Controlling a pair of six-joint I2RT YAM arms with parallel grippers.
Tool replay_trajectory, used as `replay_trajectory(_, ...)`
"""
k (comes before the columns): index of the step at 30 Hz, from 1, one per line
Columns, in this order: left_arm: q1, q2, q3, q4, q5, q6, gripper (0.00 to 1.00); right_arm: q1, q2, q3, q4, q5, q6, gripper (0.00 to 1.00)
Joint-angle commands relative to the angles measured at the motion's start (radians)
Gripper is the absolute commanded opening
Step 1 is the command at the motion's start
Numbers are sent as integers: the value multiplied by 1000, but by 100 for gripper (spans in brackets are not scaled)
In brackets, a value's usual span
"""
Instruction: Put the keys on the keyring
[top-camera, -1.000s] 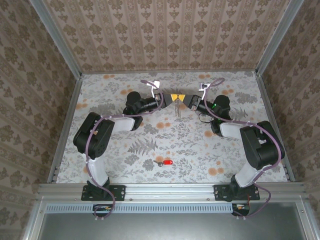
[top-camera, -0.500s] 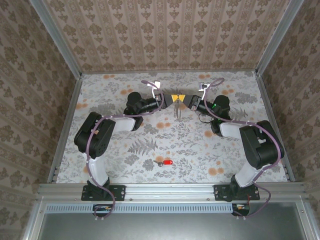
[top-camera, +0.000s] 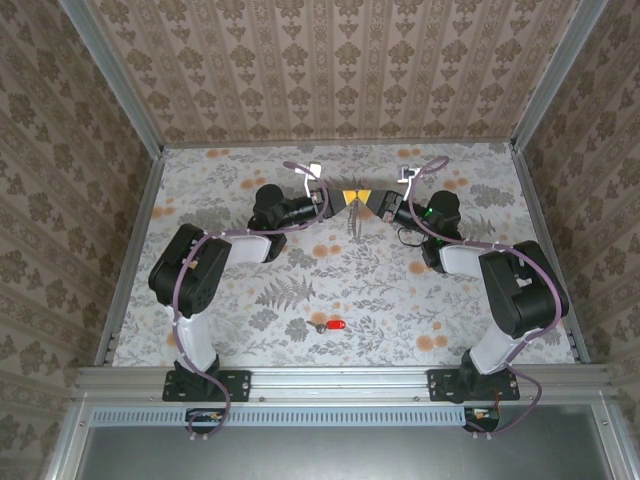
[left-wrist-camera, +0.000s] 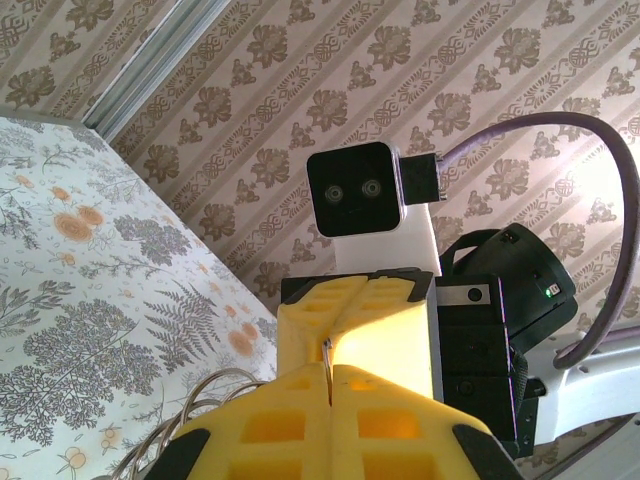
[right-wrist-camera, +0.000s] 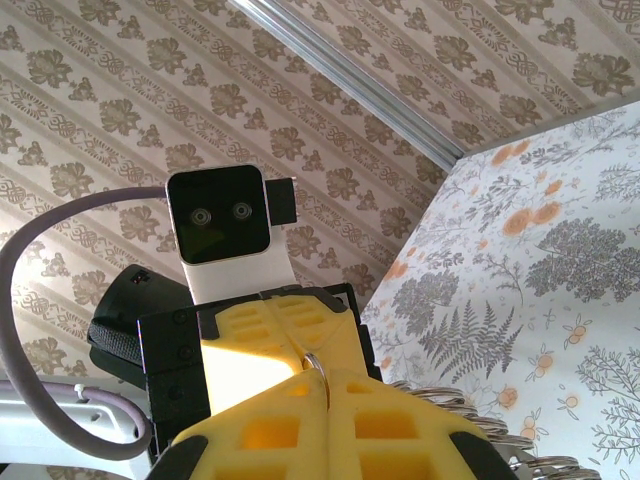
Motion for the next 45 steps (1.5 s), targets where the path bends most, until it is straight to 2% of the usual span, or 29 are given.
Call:
replay_trajectory(1, -27, 9, 7, 21, 56, 38, 7, -7, 12, -4, 26, 26, 9, 0)
replay_trajectory(4, -36, 6, 19, -16, 67, 63, 10, -7, 11, -5, 26, 24, 9, 0)
replay_trajectory(8, -42, -1, 21, -43, 67, 83, 1, -7, 9, -2, 24, 25, 7, 0)
replay_trajectory(12, -42, 1, 19, -43, 67, 83, 0, -8, 9, -2, 23, 23, 7, 0)
replay_trajectory(16, -45, 3, 19, -47, 72, 83, 11, -8, 11, -3, 23, 21, 7, 0)
replay_trajectory(20, -45, 3, 18, -59, 73, 92, 11, -8, 9, -1, 20, 21, 5, 0)
replay_trajectory(24, -48, 0, 18, -71, 73, 105, 0, -7, 9, -2, 19, 20, 5, 0)
replay_trajectory(30, -47, -12, 10, -81, 46, 121, 0, -8, 4, -2, 4, 15, 3, 0)
replay_trajectory(31, -45, -18, 3, -82, 33, 124, 0, -9, -1, -2, -5, 15, 1, 4)
replay_trajectory(34, -25, -37, -15, -79, 10, 126, 0, -21, -30, -16, -33, 25, -10, 26)
replay_trajectory(37, 6, -65, -37, -75, 9, 130, 0, -47, -86, -48, -78, 35, -24, 40)
replay_trajectory(41, 52, -113, -66, -86, 24, 147, 0, -58, -176, -108, -177, 48, -71, 46)
replay_trajectory(45, 100, -173, -92, -135, 46, 180, 0, -52, -269, -170, -325, 58, -143, 47)
